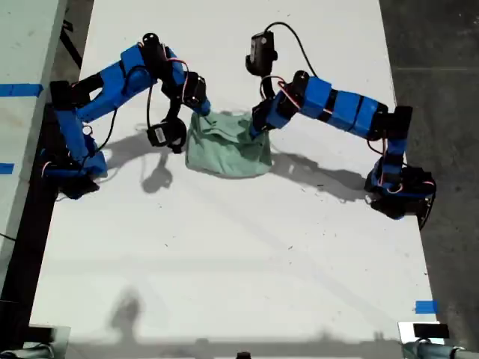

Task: Fold tshirt

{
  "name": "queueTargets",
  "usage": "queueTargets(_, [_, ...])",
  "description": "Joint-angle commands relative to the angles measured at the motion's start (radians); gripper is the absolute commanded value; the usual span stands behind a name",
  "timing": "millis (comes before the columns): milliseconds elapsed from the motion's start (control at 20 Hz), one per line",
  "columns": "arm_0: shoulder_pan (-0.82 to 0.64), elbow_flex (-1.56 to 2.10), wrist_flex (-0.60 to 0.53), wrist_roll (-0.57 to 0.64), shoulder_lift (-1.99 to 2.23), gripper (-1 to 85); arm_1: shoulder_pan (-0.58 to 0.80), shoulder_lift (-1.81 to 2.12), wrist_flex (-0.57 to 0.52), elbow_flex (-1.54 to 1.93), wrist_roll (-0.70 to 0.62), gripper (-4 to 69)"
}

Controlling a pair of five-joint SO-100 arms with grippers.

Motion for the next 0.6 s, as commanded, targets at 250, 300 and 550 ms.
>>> queueTargets(250, [-0.253,-0.005,0.029,-0.031,0.164,36.9,0.259,0.173,0.015,-0.002,-0.064,29.9])
queueTargets(300, [-0.299,0.008,0.051,-0.031,0.216,37.4,0.319,0.216,0.051,0.028,-0.078,28.6])
queueTargets(550, [-0.373,0.413,-0.066,-0.017,0.606,35.6,0.529,0.537,0.138,0.385,-0.121,26.5])
